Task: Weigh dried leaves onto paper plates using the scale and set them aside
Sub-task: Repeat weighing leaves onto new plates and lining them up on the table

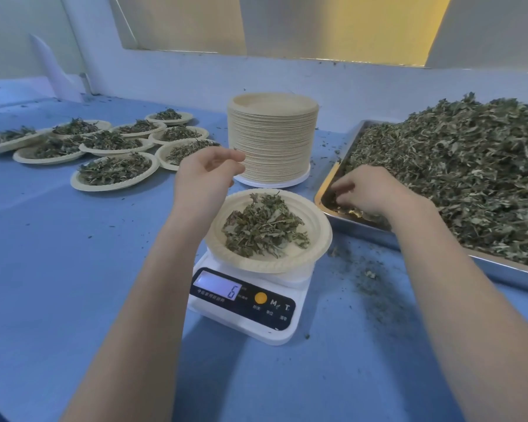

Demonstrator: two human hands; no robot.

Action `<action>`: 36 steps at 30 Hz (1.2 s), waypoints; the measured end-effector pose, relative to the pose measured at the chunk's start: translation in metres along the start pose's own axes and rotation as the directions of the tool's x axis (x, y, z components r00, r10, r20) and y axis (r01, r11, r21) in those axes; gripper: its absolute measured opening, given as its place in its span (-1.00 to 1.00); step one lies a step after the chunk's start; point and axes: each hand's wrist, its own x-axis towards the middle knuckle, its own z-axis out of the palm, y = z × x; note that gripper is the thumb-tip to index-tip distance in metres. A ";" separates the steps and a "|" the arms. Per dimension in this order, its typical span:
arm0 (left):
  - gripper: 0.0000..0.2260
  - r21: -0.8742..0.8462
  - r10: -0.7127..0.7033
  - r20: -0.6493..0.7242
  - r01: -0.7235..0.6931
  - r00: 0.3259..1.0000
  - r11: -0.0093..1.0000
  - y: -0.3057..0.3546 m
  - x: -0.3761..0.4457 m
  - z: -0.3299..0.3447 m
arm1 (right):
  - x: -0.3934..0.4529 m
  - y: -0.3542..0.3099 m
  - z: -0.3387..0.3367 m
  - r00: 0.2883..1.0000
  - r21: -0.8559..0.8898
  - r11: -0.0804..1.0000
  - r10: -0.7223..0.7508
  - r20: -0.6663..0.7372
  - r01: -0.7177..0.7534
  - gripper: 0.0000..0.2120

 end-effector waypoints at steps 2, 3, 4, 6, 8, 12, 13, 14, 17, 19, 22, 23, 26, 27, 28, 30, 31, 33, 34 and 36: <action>-0.85 0.011 -0.008 -0.004 0.008 1.000 1.000 -0.001 0.002 0.001 | 0.011 0.005 0.008 0.995 -0.055 0.998 0.041 0.092 -0.036 -0.70; -0.85 0.016 -0.010 -0.007 0.010 1.000 1.000 -0.002 0.003 0.001 | 0.016 0.006 0.011 0.993 -0.086 0.995 0.051 0.107 -0.042 -0.66; -0.85 0.022 -0.011 -0.008 0.011 1.000 1.000 -0.003 0.004 0.001 | 0.021 0.007 0.012 0.992 -0.111 0.993 0.056 0.109 -0.044 -0.62; -0.85 0.029 -0.017 -0.012 0.018 1.000 0.999 -0.005 0.006 0.001 | 0.028 0.007 0.011 0.993 -0.141 0.989 0.069 0.101 -0.054 -0.56; -0.85 0.038 -0.026 -0.010 0.026 1.000 0.999 -0.007 0.007 0.002 | 0.032 0.008 0.012 0.990 -0.156 0.986 0.082 0.116 -0.064 -0.56; -0.86 0.047 -0.038 0.003 0.038 0.999 0.998 -0.010 0.007 0.005 | 0.034 0.007 0.020 0.987 -0.215 0.974 0.099 0.124 -0.071 -0.72; -0.86 0.047 -0.041 0.000 0.041 0.999 0.998 -0.010 0.007 0.005 | 0.033 0.006 0.021 0.988 -0.227 0.971 0.098 0.119 -0.069 -0.77; -0.87 0.047 -0.041 -0.002 0.041 0.999 0.998 -0.011 0.007 0.005 | 0.032 0.006 0.022 0.990 -0.226 0.972 0.096 0.100 -0.071 -0.81; -0.89 0.049 -0.043 -0.008 0.044 0.999 0.998 -0.011 0.007 0.004 | 0.031 0.010 0.021 0.996 -0.128 0.988 0.084 0.017 -0.081 -0.86; -0.89 0.052 -0.043 -0.006 0.043 0.999 0.998 -0.010 0.007 0.004 | 0.032 0.014 0.020 0.995 -0.047 0.994 0.098 -0.009 -0.098 -0.69; -0.88 0.053 -0.045 -0.004 0.045 0.999 0.998 -0.009 0.006 0.004 | 0.031 0.017 0.021 0.986 -0.078 0.988 0.143 0.081 -0.137 -0.42; -0.88 0.053 -0.045 -0.004 0.045 0.999 0.998 -0.009 0.006 0.003 | 0.031 0.017 0.021 0.987 -0.114 0.987 0.124 0.100 -0.112 -0.46; -0.88 0.051 -0.043 -0.006 0.044 0.999 0.998 -0.008 0.005 0.003 | 0.030 0.016 0.023 0.996 -0.128 0.990 0.067 0.064 -0.058 -0.64; -0.87 0.048 -0.044 -0.006 0.044 0.999 0.998 -0.008 0.005 0.003 | 0.028 0.016 0.023 0.998 -0.108 0.993 0.054 0.039 -0.049 -0.68; -0.88 0.046 -0.046 -0.006 0.046 0.999 0.998 -0.008 0.005 0.003 | 0.027 0.017 0.023 0.999 -0.078 0.996 0.041 0.015 -0.039 -0.71; -0.88 0.044 -0.049 -0.003 0.049 0.999 0.998 -0.008 0.004 0.004 | 0.021 0.018 0.022 0.999 0.040 0.999 0.032 -0.028 -0.031 -0.81; -0.89 0.042 -0.050 -0.001 0.050 0.999 0.998 -0.009 0.003 0.004 | 0.016 0.018 0.019 0.998 0.135 0.990 0.032 -0.053 -0.024 -0.87; -0.89 0.041 -0.048 0.001 0.048 0.999 0.998 -0.009 0.002 0.004 | 0.008 0.015 0.012 0.993 0.326 0.945 0.025 -0.118 0.015 -0.95; -0.89 0.041 -0.045 0.002 0.044 0.999 0.998 -0.008 0.001 0.004 | 0.003 0.011 0.008 0.989 0.391 0.919 0.012 -0.147 0.047 -0.95; -0.89 0.042 -0.038 0.010 0.037 0.999 0.998 -0.008 -0.001 0.005 | -0.007 0.000 -0.002 0.984 0.507 0.854 -0.032 -0.175 0.117 -0.91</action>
